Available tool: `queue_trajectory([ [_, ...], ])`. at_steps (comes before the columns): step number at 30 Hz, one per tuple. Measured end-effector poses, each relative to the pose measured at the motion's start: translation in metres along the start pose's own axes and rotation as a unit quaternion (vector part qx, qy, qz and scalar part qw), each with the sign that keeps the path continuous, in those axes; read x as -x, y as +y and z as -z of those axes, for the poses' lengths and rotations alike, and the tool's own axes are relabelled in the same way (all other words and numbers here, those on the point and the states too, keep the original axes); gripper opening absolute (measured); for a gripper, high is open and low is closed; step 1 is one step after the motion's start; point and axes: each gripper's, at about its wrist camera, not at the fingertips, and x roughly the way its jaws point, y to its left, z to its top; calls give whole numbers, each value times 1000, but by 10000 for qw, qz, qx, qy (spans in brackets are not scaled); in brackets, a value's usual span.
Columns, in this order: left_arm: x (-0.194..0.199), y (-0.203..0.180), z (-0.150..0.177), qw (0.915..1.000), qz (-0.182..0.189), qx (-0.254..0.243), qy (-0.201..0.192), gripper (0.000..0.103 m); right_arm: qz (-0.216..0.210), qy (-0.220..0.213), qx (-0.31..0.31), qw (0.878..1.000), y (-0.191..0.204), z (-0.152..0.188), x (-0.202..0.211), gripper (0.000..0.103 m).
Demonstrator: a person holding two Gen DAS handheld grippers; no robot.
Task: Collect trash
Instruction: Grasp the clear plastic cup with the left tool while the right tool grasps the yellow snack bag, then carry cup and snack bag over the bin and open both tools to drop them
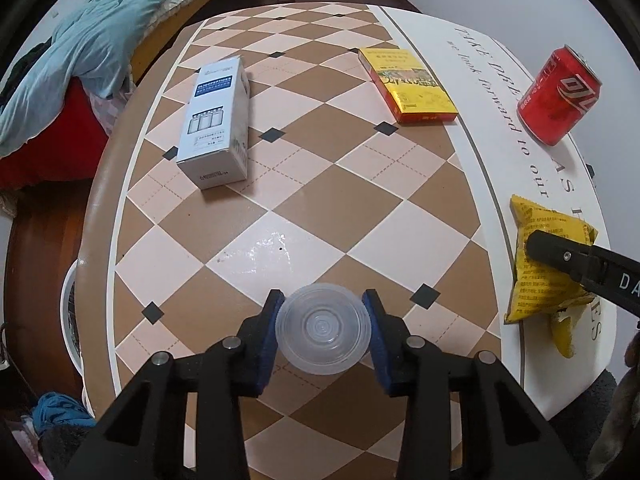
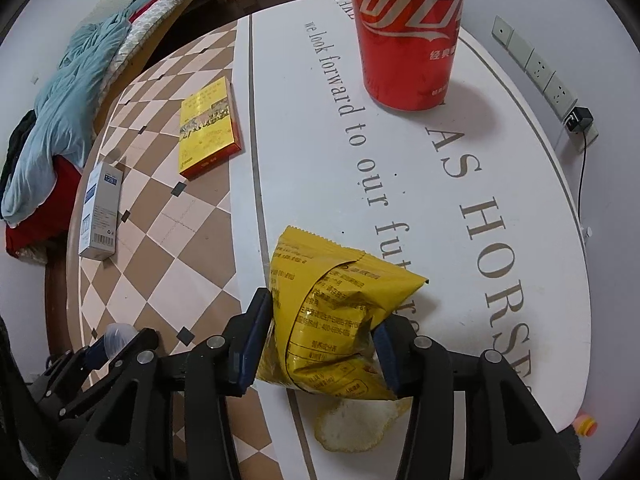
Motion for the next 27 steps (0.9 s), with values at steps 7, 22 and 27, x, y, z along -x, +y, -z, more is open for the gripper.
queue_trajectory([
  [7,28,10,-4,9995,-56,29,-310,36,30,-122,137,9998,4,1,8,44],
  [22,176,120,-29,9821,-399,572,-1750,36,-500,-1146,926,9878,115,-11,105,43],
  [27,206,191,-17,9743,-631,971,-1934,36,-978,-1327,1345,9771,187,-10,126,43],
])
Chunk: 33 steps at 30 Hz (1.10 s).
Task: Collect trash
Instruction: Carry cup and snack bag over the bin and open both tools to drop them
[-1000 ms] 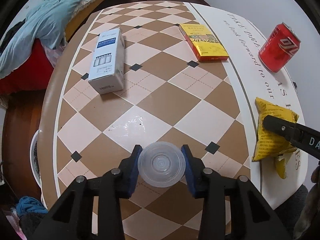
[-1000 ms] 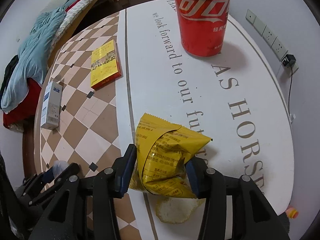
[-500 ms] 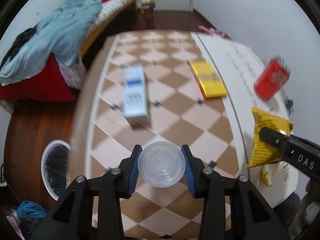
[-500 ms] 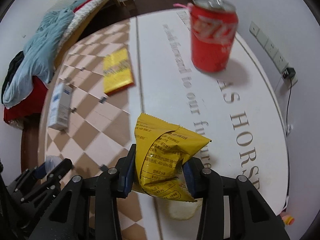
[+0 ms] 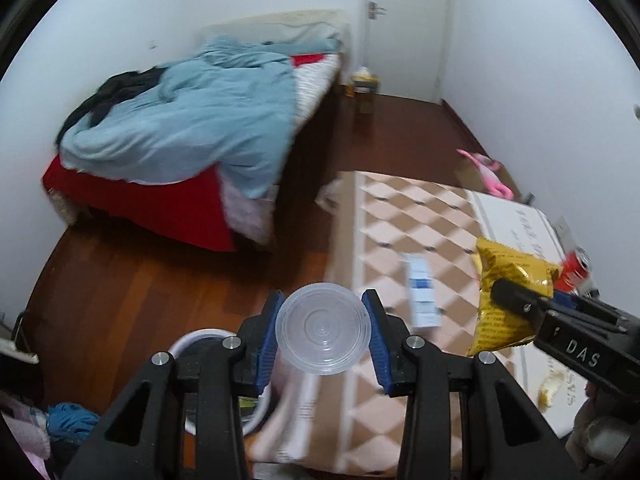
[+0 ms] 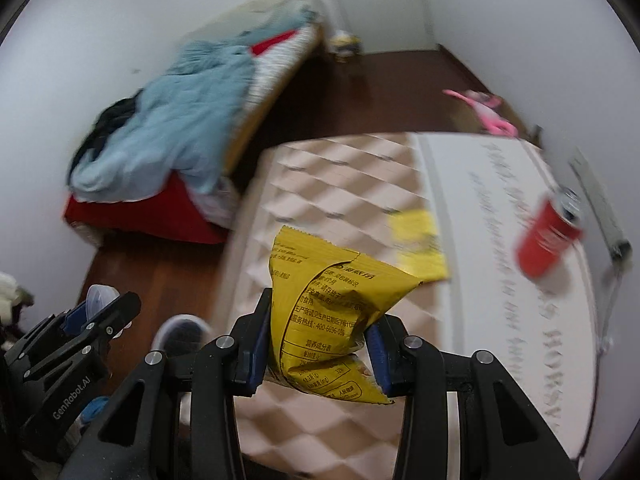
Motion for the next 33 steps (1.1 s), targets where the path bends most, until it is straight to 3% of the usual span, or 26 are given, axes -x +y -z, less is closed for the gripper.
queue_trajectory([
  [5,-7,82,11,9981,-275,515,187,36,-531,148,419,9976,86,-3,-25,43],
  [10,-56,166,44,9886,-371,1153,899,36,-832,700,717,9915,157,15,-81,43],
  [14,-111,226,75,9694,-194,1845,1604,36,-918,1337,923,9824,207,45,-147,43],
  [17,-148,253,94,9533,11,2186,2084,36,-893,1747,1051,9749,235,67,-190,43],
  [20,-171,267,105,9417,130,2445,2306,37,-853,2098,1116,9676,253,86,-226,44],
  [21,-174,273,108,9383,88,2505,2385,47,-836,2214,1152,9647,259,92,-239,44],
  [22,-175,277,111,9363,62,2556,2409,68,-805,2347,1193,9614,266,99,-251,44],
  [23,-174,282,113,9356,42,2626,2359,78,-793,2416,1174,9600,268,103,-259,45],
  [24,-171,286,116,9357,-20,2692,2282,96,-831,2502,1149,9578,270,106,-269,45],
  [25,-168,289,118,9364,-78,2683,2263,98,-906,2619,1155,9539,274,111,-278,47],
  [27,-169,291,121,9381,-323,2552,2318,98,-968,2749,1152,9496,278,116,-288,71],
  [28,-168,289,122,9396,-423,2481,2320,98,-1000,2777,1139,9486,279,118,-291,88],
  [33,-156,278,132,9459,-974,2120,2256,98,-774,2806,1349,9471,278,126,-298,102],
])
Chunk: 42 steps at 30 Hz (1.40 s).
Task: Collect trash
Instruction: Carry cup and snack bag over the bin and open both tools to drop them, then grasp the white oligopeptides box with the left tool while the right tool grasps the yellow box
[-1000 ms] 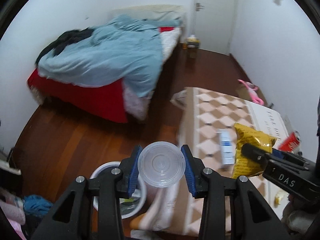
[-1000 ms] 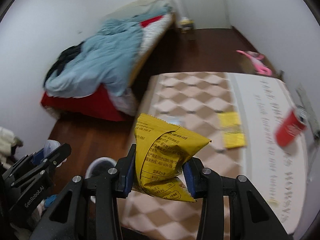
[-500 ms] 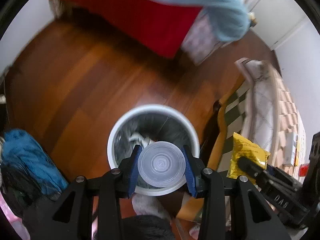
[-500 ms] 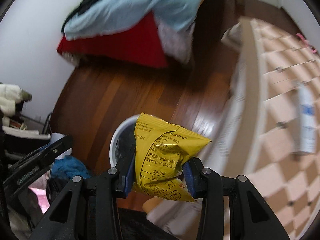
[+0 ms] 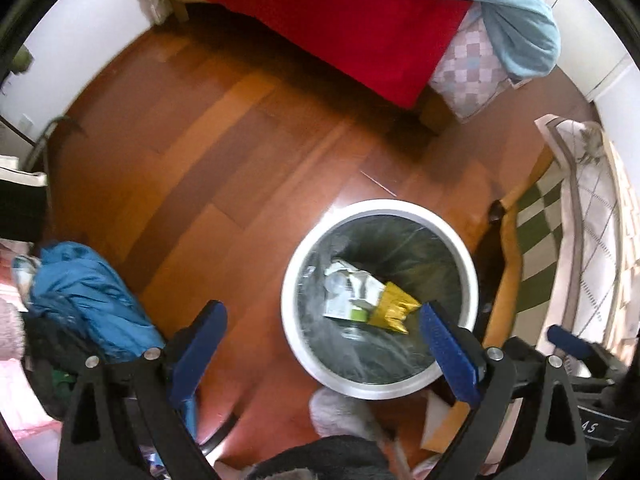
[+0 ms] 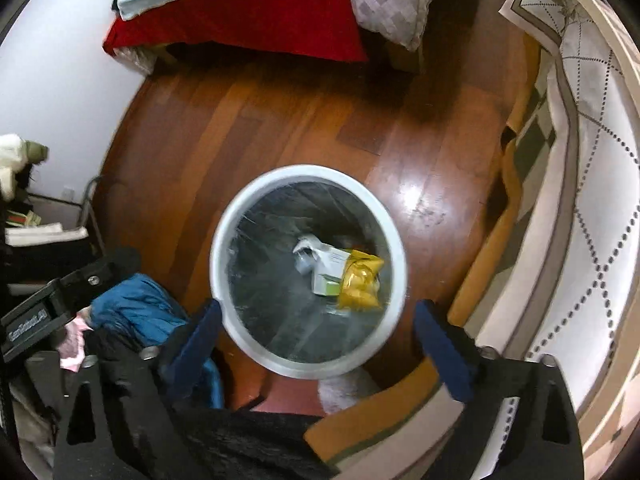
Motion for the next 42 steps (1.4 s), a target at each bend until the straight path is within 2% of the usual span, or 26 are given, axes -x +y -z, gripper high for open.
queue_trajectory([
  [6,21,-4,13,9994,-215,-107,-238,98,449,-6,246,9987,0,6,10,102],
  [12,66,-14,29,9973,-309,-234,-625,98,556,-208,300,9978,-1,16,42,102],
  [21,151,-39,53,9893,-206,-563,-1333,98,251,-924,264,9951,1,47,131,102],
  [26,194,-69,67,9827,-134,-694,-1712,98,7,-1354,132,9907,-10,70,186,102],
  [30,211,-112,75,9763,53,-980,-1927,98,-133,-1754,-148,9843,-37,90,233,102],
  [33,206,-159,76,9749,266,-1221,-1843,98,-95,-2009,-436,9786,-70,105,265,102],
  [37,182,-236,74,9727,543,-1617,-1577,98,250,-2250,-921,9697,-130,119,297,102],
  [42,138,-335,66,9703,696,-2046,-1091,98,878,-2209,-1514,9595,-220,116,310,102],
])
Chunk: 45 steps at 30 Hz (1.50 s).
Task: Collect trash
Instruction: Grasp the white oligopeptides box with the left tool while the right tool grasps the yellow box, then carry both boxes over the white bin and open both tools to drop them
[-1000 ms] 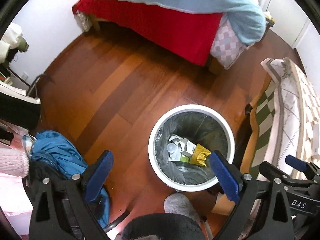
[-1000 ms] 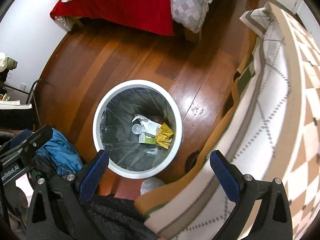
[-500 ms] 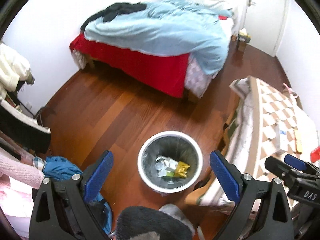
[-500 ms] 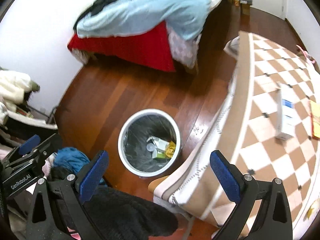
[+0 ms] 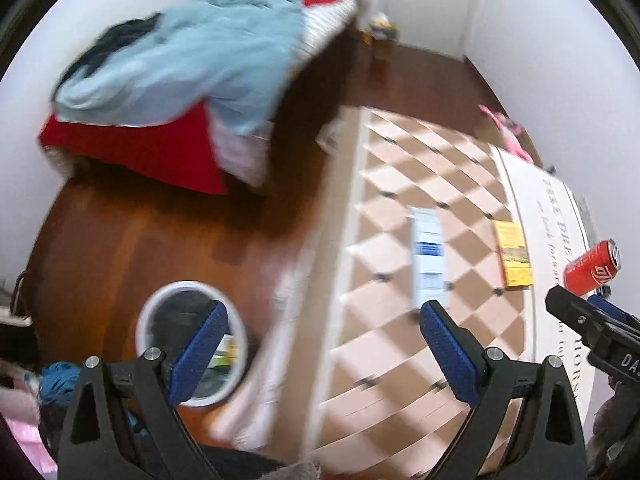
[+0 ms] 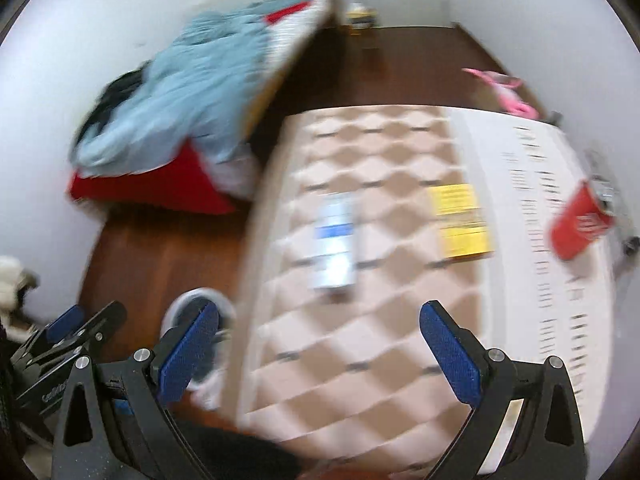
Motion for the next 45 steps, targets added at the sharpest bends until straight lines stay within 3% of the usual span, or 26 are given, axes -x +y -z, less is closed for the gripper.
queue_trajectory([
  [7,-86,-72,-26,9958,108,-413,809,98,816,533,-234,9950,-98,-45,-64,100],
  [10,-115,-84,-30,9929,124,-503,1073,97,947,865,-235,9915,-125,-60,-97,83],
  [11,-121,-87,-31,9926,126,-505,1100,97,950,943,-214,9908,-130,-63,-107,82],
  [12,-126,-88,-32,9926,128,-498,1099,91,978,1087,-159,9891,-134,-67,-119,82],
  [14,-131,-85,-33,9923,122,-452,1150,69,1027,1252,-72,9868,-140,-72,-134,82],
  [16,-137,-83,-32,9921,123,-376,1194,36,1022,1464,11,9839,-142,-79,-150,82],
  [18,-139,-76,-31,9928,125,-269,1163,32,1062,1617,97,9811,-142,-84,-162,82],
  [25,-140,-68,-31,9930,202,-211,1142,34,1051,1951,345,9745,-136,-91,-189,82],
  [28,-139,-69,-32,9930,186,-245,1136,34,1082,2087,437,9710,-131,-90,-198,77],
  [38,-135,-66,-29,9946,213,-270,978,31,1181,2198,641,9663,-121,-92,-207,75],
  [39,-132,-66,-28,9948,210,-289,953,31,1179,2188,659,9664,-120,-91,-207,74],
  [41,-125,-65,-27,9954,195,-320,887,31,1142,2122,729,9678,-117,-91,-204,58],
  [45,-104,-60,-27,9970,113,-425,631,31,1202,1992,739,9698,-110,-91,-199,58],
])
